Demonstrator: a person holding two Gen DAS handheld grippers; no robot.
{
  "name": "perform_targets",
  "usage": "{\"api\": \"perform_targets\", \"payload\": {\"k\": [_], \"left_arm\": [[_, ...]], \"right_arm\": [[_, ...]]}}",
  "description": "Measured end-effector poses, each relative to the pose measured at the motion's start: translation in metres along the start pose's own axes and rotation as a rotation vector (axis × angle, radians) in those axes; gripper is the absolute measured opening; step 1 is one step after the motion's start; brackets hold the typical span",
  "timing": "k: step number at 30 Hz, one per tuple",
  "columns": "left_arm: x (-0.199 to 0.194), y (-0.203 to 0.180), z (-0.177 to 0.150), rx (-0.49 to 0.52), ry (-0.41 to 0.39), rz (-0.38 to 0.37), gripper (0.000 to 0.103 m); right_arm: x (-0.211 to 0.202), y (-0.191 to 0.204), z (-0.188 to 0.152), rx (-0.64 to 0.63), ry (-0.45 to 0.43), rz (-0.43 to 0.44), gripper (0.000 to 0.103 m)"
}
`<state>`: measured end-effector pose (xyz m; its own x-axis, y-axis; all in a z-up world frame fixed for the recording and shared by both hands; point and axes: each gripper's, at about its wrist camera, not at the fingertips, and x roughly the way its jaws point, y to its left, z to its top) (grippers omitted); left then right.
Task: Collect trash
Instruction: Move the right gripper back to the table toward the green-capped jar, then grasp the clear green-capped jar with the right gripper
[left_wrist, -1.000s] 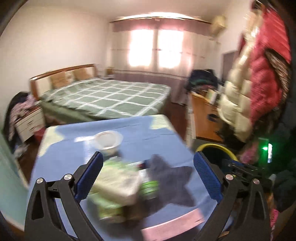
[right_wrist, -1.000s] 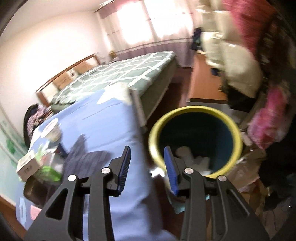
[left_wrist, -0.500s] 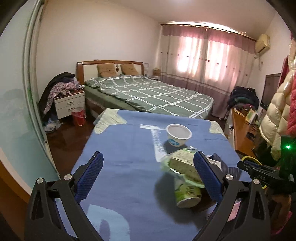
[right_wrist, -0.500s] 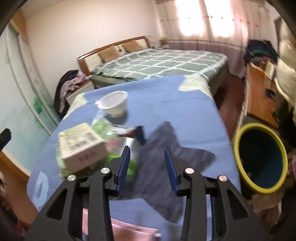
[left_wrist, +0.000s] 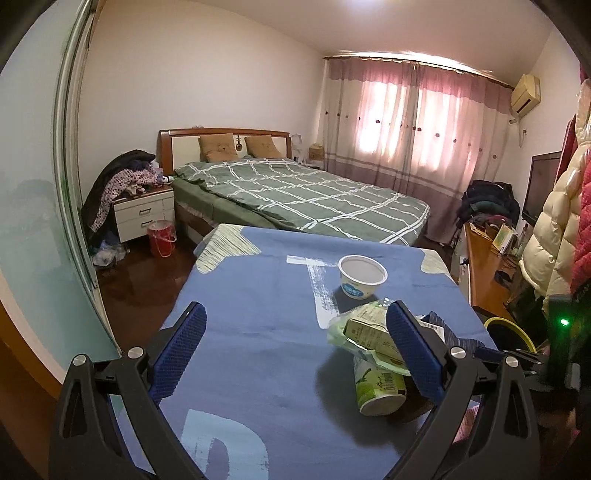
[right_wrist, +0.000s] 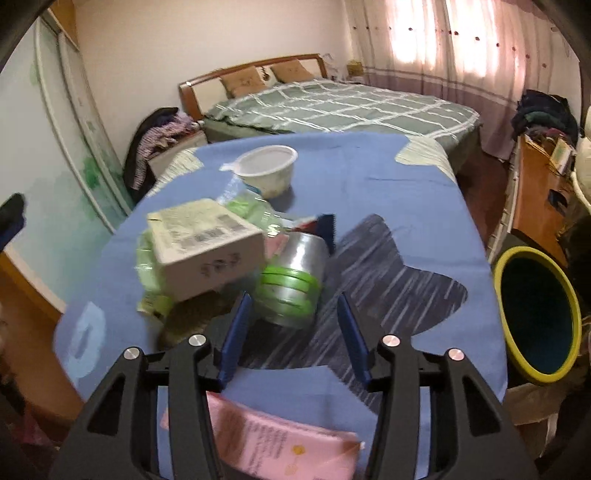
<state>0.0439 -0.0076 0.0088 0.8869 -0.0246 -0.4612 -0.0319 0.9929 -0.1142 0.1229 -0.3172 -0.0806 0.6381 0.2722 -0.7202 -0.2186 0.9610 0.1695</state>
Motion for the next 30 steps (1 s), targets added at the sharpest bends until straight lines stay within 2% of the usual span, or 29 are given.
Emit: {"api": "perform_targets", "payload": {"k": [5, 9, 13, 16, 21, 22, 23, 30], "left_arm": [[0.0, -0.004, -0.001, 0.002, 0.002, -0.003, 0.096], [0.004, -0.007, -0.005, 0.001, 0.013, -0.01, 0.096], [0.01, -0.005, -0.008, -0.009, 0.027, -0.016, 0.096], [0.014, -0.001, -0.01, -0.018, 0.034, -0.019, 0.096], [0.019, 0.0, -0.013, -0.028, 0.044, -0.027, 0.096], [0.02, 0.0, -0.012, -0.029, 0.045, -0.027, 0.096], [0.021, 0.0, -0.013, -0.03, 0.047, -0.028, 0.096], [0.022, -0.003, -0.015, -0.029, 0.047, -0.031, 0.096]], "right_arm": [[0.022, -0.002, 0.004, 0.034, 0.059, 0.007, 0.047], [0.03, 0.003, 0.004, 0.06, 0.069, 0.012, 0.048], [0.035, 0.009, 0.006, 0.085, 0.069, -0.003, 0.059], [0.039, 0.013, 0.007, 0.085, 0.076, -0.02, 0.06], [0.045, 0.014, 0.009, 0.082, 0.086, -0.076, 0.06], [0.046, 0.015, 0.01, 0.072, 0.09, -0.093, 0.056], [0.048, 0.015, 0.01, 0.061, 0.096, -0.094, 0.048], [0.038, 0.004, 0.004, 0.085, 0.076, -0.055, 0.048]]}}
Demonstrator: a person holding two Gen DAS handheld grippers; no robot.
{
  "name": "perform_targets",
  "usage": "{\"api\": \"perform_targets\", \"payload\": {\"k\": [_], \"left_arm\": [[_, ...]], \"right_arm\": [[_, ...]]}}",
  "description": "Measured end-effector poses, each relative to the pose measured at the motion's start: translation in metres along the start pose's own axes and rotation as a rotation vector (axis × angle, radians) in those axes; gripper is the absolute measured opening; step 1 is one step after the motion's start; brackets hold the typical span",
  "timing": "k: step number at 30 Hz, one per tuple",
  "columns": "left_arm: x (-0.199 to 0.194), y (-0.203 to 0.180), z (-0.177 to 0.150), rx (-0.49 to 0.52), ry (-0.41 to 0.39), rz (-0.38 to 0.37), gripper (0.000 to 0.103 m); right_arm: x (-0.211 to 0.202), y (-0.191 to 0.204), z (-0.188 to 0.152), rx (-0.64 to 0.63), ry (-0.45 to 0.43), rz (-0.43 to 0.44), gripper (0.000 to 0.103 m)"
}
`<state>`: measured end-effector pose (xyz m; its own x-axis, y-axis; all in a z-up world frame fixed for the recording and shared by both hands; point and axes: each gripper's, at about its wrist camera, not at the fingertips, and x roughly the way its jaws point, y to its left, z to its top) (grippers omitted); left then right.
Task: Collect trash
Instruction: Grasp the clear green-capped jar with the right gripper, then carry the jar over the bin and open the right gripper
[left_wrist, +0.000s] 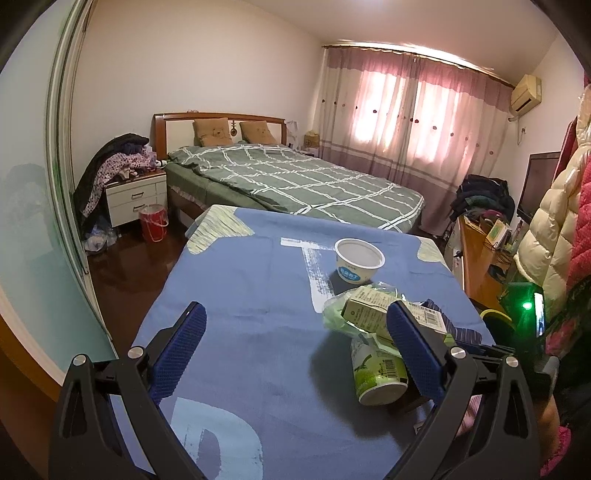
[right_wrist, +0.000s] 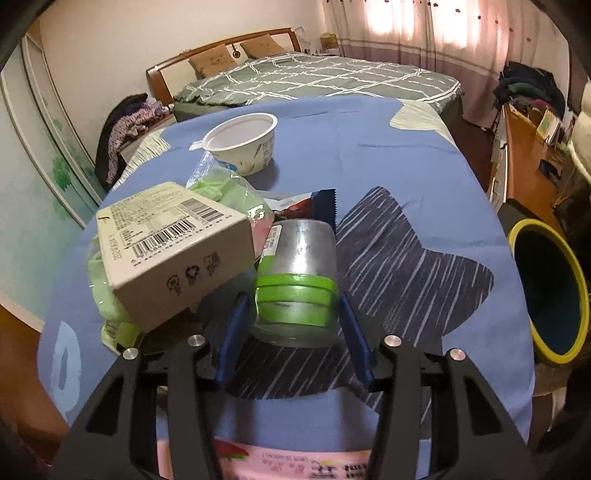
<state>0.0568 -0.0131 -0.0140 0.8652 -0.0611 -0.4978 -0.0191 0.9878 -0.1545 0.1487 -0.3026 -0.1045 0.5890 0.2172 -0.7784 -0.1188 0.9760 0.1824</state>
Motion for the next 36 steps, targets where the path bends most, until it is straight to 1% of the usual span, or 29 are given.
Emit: {"api": "perform_targets", "payload": {"k": [6, 15, 20, 25, 27, 31, 34, 36], "left_arm": [[0.002, -0.004, -0.002, 0.009, 0.006, -0.01, 0.096], [0.01, -0.026, -0.001, 0.046, 0.028, -0.035, 0.096], [0.013, -0.04, 0.0, 0.072, 0.036, -0.052, 0.096], [0.018, -0.054, -0.001, 0.096, 0.052, -0.07, 0.096], [0.02, -0.058, -0.001, 0.103, 0.06, -0.077, 0.096], [0.026, -0.07, -0.004, 0.123, 0.078, -0.096, 0.096], [0.03, -0.08, -0.006, 0.142, 0.089, -0.109, 0.096], [0.032, -0.087, -0.008, 0.153, 0.098, -0.119, 0.096]], "right_arm": [[-0.023, -0.025, -0.003, 0.059, -0.05, 0.022, 0.047], [-0.039, -0.058, -0.005, 0.129, -0.086, 0.057, 0.047], [-0.046, -0.074, -0.002, 0.157, -0.115, 0.053, 0.047], [-0.055, -0.11, 0.001, 0.22, -0.153, -0.007, 0.047], [-0.058, -0.129, 0.003, 0.251, -0.171, -0.054, 0.047], [-0.056, -0.174, 0.006, 0.318, -0.185, -0.176, 0.047], [-0.052, -0.209, 0.005, 0.369, -0.18, -0.242, 0.047], [-0.046, -0.231, 0.006, 0.404, -0.169, -0.272, 0.047]]}}
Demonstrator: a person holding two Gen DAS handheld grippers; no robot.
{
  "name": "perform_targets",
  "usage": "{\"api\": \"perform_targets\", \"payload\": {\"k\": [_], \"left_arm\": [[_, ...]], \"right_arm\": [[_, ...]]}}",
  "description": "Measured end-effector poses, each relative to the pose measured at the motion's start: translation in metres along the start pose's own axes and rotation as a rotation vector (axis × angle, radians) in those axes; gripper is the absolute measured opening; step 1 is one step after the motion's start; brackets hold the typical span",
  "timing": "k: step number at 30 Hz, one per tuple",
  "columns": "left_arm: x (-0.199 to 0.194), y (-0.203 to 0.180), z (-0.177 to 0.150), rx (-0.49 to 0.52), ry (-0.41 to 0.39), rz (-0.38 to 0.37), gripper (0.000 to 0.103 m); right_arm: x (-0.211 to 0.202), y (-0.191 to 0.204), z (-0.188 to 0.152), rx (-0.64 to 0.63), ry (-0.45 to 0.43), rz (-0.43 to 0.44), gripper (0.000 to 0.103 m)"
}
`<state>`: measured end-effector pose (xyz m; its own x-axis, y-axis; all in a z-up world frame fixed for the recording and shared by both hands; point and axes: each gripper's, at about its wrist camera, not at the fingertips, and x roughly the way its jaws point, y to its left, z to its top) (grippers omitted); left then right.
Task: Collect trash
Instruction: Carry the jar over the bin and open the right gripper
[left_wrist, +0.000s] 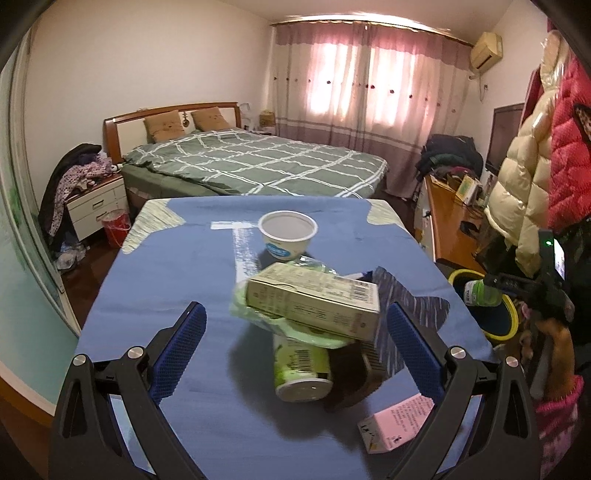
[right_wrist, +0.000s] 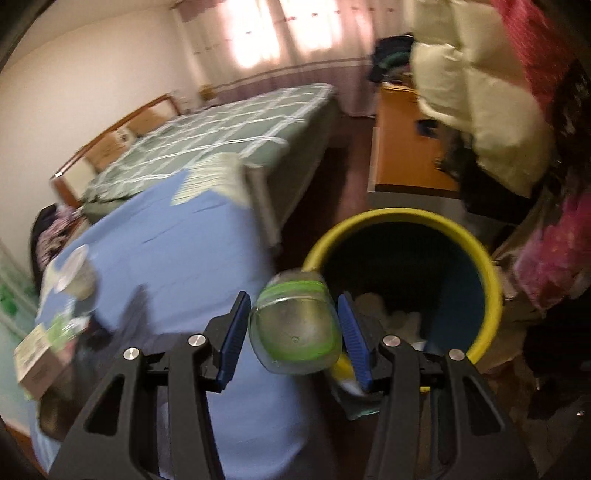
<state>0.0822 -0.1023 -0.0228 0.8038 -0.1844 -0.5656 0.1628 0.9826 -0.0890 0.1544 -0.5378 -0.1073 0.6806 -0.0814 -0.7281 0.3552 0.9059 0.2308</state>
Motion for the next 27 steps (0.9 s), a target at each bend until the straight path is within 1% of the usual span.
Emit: {"api": "perform_targets", "payload": {"k": [4, 9, 11, 14, 18, 23, 27], "left_arm": [[0.005, -0.012, 0.0, 0.021, 0.013, -0.011, 0.096], [0.01, -0.025, -0.001, 0.043, 0.028, -0.027, 0.096], [0.013, -0.029, -0.001, 0.052, 0.037, -0.037, 0.096], [0.016, -0.035, -0.002, 0.062, 0.045, -0.047, 0.096], [0.018, -0.041, -0.005, 0.079, 0.056, -0.074, 0.096], [0.013, -0.061, -0.019, 0.172, 0.063, -0.111, 0.096], [0.012, -0.068, -0.033, 0.221, 0.083, -0.111, 0.096]], "right_arm": [[0.027, -0.025, 0.01, 0.047, 0.026, -0.047, 0.047], [0.055, -0.045, 0.017, 0.086, 0.058, -0.093, 0.047], [0.06, -0.052, 0.016, 0.099, 0.071, -0.093, 0.047], [0.055, -0.053, 0.017, 0.105, 0.052, -0.109, 0.049], [0.042, -0.049, 0.013, 0.1, 0.036, -0.093, 0.051], [0.02, -0.041, 0.001, 0.089, 0.02, -0.049, 0.053], [-0.005, -0.026, -0.019, 0.043, -0.001, -0.01, 0.055]]}}
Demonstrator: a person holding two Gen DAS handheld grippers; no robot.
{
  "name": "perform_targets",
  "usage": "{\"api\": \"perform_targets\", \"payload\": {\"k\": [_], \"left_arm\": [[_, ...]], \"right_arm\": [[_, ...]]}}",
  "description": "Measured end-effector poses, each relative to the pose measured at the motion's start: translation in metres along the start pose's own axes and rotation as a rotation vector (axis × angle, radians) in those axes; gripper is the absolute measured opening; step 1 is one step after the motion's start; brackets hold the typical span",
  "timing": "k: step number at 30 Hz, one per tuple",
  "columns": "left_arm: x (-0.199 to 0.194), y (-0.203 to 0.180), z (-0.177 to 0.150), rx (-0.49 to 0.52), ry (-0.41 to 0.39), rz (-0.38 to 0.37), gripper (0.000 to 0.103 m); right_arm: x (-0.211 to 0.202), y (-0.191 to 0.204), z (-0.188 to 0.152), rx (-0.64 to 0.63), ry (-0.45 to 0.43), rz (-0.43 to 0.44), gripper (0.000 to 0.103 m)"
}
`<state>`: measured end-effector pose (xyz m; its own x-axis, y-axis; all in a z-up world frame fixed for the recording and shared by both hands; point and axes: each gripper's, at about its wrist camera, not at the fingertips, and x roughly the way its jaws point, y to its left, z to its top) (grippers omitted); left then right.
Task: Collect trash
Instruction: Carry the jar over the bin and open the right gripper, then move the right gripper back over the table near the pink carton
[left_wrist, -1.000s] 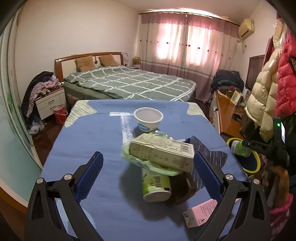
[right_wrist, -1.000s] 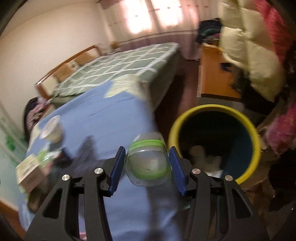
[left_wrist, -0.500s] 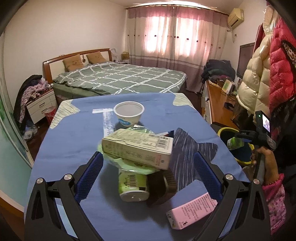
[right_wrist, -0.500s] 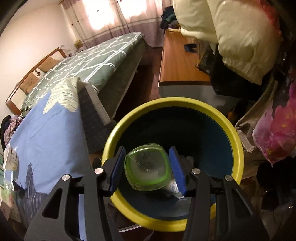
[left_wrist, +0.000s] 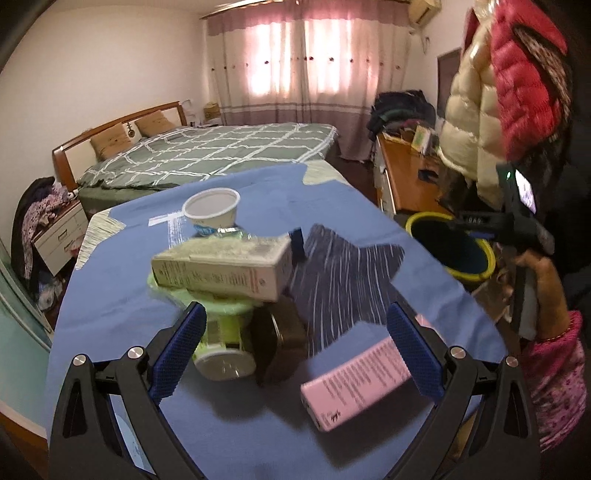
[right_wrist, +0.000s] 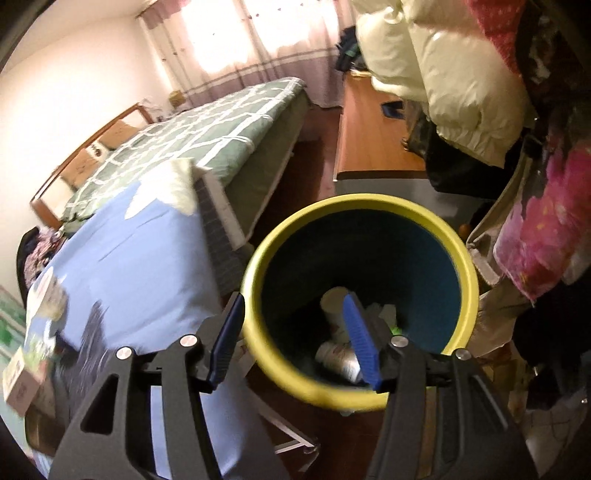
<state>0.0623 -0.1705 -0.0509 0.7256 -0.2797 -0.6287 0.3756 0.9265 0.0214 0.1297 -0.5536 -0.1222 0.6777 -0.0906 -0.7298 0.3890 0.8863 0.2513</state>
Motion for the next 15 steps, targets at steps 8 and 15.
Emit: {"api": "perform_targets", "payload": {"k": [8, 15], "left_arm": [[-0.001, 0.002, -0.027, 0.002, 0.052, 0.018, 0.096], [-0.009, 0.019, -0.036, -0.037, 0.045, 0.06, 0.096]], "right_arm": [[-0.052, 0.038, -0.044, -0.146, -0.013, 0.121, 0.055], [-0.094, 0.081, -0.098, -0.364, 0.036, 0.243, 0.056]]}}
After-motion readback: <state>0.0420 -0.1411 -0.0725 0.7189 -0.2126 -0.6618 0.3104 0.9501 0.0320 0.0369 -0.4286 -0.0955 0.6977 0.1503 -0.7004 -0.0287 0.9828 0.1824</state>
